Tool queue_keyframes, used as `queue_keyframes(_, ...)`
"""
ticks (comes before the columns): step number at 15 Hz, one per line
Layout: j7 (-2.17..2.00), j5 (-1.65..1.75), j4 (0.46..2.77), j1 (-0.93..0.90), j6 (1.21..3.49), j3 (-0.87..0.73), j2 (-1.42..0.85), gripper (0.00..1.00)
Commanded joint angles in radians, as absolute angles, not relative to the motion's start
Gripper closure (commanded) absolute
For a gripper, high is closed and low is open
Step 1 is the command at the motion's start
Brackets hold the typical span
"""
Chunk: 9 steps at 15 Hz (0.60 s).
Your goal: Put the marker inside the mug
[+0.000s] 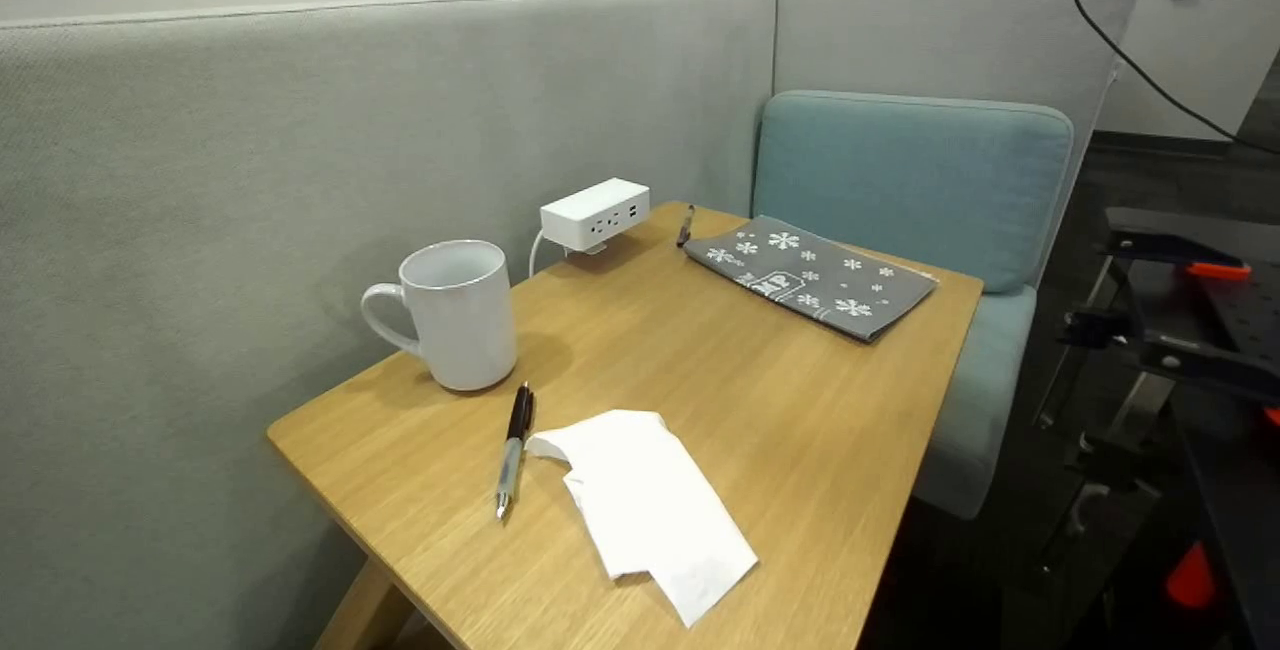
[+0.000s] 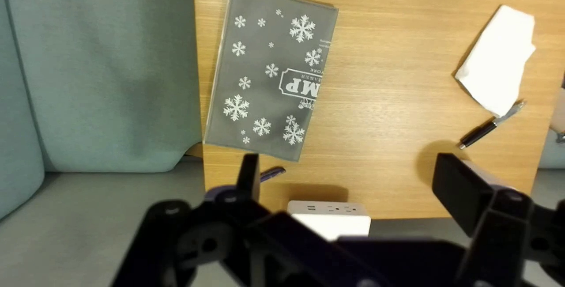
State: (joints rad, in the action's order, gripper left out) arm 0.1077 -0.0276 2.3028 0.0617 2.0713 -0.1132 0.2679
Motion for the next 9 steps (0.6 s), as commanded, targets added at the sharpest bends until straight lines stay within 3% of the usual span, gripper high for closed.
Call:
queue_keyframes(1,-0.036,-0.064,2.350,0.026,2.213,-0.038,0.245,0.00)
queue_keyframes(9,-0.374,-0.145,2.353,-0.084,2.432,0.133,0.066,0.00)
